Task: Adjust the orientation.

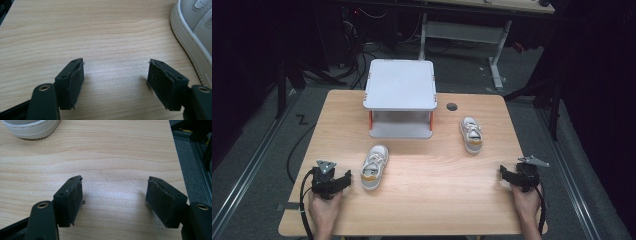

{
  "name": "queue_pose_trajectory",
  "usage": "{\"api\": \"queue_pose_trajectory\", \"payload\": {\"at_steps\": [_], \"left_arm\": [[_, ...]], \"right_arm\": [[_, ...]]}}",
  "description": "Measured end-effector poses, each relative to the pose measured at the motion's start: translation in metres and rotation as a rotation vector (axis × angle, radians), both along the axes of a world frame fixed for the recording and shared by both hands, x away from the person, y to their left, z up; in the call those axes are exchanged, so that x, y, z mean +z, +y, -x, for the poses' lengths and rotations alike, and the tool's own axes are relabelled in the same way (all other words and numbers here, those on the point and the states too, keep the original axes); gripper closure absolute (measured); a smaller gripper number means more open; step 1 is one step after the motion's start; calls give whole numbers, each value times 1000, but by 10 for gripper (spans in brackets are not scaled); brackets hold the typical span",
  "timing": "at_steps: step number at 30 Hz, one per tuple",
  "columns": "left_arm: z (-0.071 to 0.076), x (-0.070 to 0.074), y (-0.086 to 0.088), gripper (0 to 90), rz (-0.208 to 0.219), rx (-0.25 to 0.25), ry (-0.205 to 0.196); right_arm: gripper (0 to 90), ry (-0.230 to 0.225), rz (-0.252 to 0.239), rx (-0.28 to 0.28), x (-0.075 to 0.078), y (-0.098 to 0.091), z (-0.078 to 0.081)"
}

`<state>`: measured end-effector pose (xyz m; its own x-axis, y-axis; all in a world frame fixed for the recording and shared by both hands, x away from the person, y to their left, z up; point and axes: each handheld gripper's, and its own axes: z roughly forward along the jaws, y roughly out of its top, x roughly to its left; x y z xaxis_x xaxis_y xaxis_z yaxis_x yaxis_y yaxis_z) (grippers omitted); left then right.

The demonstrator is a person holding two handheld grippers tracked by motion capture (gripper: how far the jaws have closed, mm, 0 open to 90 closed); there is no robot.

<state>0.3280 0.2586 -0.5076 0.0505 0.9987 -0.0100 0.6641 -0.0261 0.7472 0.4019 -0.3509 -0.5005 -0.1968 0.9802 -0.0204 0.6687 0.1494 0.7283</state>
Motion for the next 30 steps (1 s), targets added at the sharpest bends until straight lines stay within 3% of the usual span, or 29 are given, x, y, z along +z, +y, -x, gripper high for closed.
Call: {"api": "queue_pose_trajectory", "payload": {"at_steps": [13,15,24,30], "left_arm": [[1,1,2,343,10,-36,-3],[4,1,5,347,48,-30,-4],[10,11,3,379,91,-62,10],[19,32,-4,393,143,-109,-32]], "right_arm": [[293,1,-1,0,0,0,0],[293,1,-1,0,0,0,0],[293,1,-2,-1,0,0,0],[292,2,-1,0,0,0,0]]}}
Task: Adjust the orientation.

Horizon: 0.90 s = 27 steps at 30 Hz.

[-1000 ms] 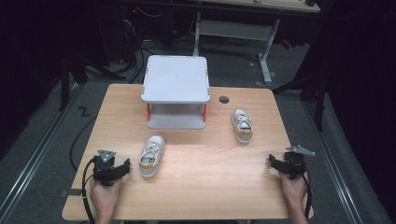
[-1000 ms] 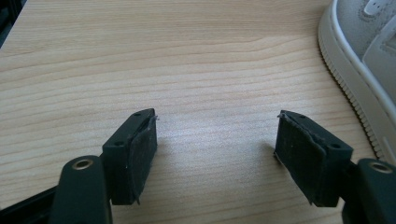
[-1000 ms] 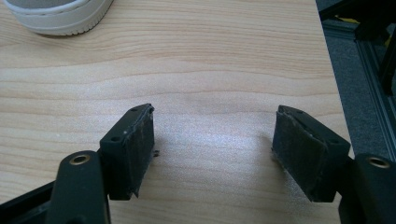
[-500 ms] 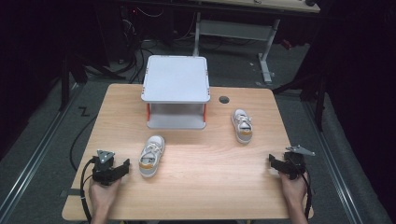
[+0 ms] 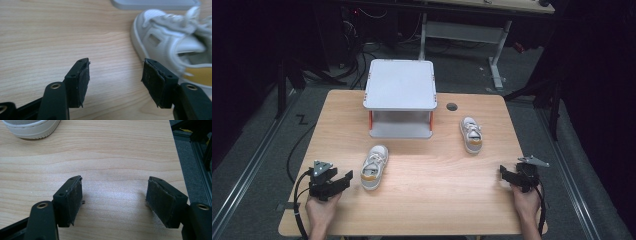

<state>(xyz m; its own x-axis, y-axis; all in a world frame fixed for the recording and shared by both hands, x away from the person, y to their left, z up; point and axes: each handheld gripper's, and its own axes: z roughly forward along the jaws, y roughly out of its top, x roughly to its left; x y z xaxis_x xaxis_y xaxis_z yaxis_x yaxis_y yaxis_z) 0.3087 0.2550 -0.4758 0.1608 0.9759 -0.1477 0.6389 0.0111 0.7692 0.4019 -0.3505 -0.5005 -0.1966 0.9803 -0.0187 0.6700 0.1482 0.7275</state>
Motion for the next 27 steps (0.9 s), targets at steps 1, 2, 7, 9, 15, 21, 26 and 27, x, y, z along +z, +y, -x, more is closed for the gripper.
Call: {"api": "queue_pose_trajectory", "payload": {"at_steps": [1,2,7,9,15,21,26,27], "left_arm": [[0,3,-2,393,4,-8,0],[1,7,-4,392,8,-19,0],[2,19,-14,390,3,-78,-14],[0,25,-25,391,-10,-109,-23],[-13,31,-34,423,-17,-156,4],[-27,25,-45,433,-44,-198,56],[-37,19,-53,526,-55,-217,84],[-37,19,-53,530,-55,-217,84]], "right_arm": [[292,0,0,0,0,0,0],[292,0,0,0,0,0,0],[292,0,0,0,0,0,0],[292,0,0,0,0,0,0],[291,-1,1,1,0,0,0],[291,-1,0,2,0,0,0],[291,-1,1,1,0,0,0],[291,-1,1,1,0,0,0]]}}
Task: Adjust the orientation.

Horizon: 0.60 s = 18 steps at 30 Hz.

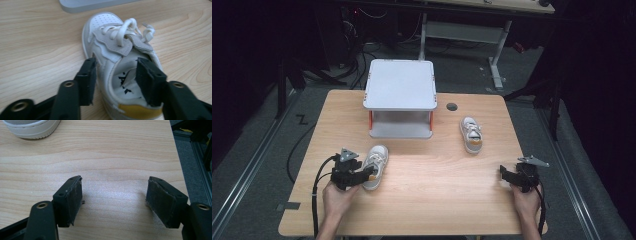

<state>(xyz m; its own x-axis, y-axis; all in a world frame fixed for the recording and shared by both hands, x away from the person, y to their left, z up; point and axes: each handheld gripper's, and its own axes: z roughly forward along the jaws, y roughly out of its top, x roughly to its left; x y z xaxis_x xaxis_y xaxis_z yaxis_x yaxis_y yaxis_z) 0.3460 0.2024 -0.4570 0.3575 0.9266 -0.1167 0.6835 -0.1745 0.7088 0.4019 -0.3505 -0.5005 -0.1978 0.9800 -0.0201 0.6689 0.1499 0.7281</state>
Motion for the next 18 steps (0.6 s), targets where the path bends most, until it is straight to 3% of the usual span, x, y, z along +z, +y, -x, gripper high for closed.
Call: {"api": "queue_pose_trajectory", "payload": {"at_steps": [1,4,5,8,11,16,18], "left_arm": [[-1,-1,-2,530,-29,7,-2],[-2,-2,-4,590,-59,27,-7],[-2,-2,-2,658,-59,36,-14],[-1,-2,1,723,-46,50,-16],[4,1,0,808,-83,57,-44],[4,4,-4,825,-99,66,-64],[4,8,-8,837,-83,59,-67]], "right_arm": [[291,0,0,0,0,0,0],[291,0,0,0,0,0,0],[290,0,0,2,0,0,0],[290,0,0,0,0,0,0],[290,0,1,1,0,0,0],[289,0,1,2,0,0,0],[289,0,1,2,0,0,0]]}}
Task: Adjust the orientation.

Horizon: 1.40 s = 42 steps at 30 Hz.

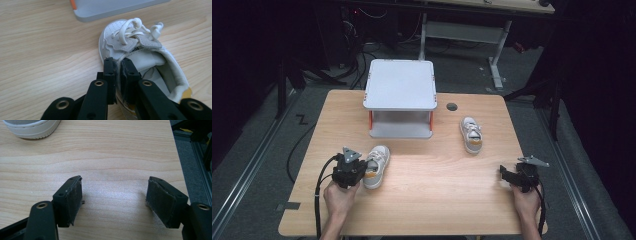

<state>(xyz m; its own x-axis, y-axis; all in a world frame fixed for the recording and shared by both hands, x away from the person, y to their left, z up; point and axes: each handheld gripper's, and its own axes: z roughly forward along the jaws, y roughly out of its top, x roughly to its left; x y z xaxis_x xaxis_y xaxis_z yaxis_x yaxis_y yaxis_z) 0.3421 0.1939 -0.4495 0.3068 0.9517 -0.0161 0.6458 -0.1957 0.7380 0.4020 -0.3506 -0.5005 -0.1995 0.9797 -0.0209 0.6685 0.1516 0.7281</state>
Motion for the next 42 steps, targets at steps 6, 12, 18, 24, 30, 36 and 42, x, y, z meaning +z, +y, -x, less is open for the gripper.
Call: {"api": "queue_pose_trajectory", "payload": {"at_steps": [6,12,18,24,30,36,42], "left_arm": [[0,8,-16,842,5,-45,-18],[-9,14,-48,842,14,-119,-22],[-25,12,-86,841,15,-160,1],[-37,3,-121,838,-41,-189,7],[-36,2,-130,813,-37,-197,23],[-33,-2,-129,790,36,-217,51],[-34,-3,-125,646,88,-238,56]], "right_arm": [[289,3,-3,-5,0,0,0],[288,2,0,-2,0,0,0],[288,4,-3,-4,0,0,0],[287,3,-3,-5,0,1,0],[287,4,-3,-5,0,1,0],[286,4,-3,-5,0,1,0],[287,4,-4,-5,0,1,0]]}}
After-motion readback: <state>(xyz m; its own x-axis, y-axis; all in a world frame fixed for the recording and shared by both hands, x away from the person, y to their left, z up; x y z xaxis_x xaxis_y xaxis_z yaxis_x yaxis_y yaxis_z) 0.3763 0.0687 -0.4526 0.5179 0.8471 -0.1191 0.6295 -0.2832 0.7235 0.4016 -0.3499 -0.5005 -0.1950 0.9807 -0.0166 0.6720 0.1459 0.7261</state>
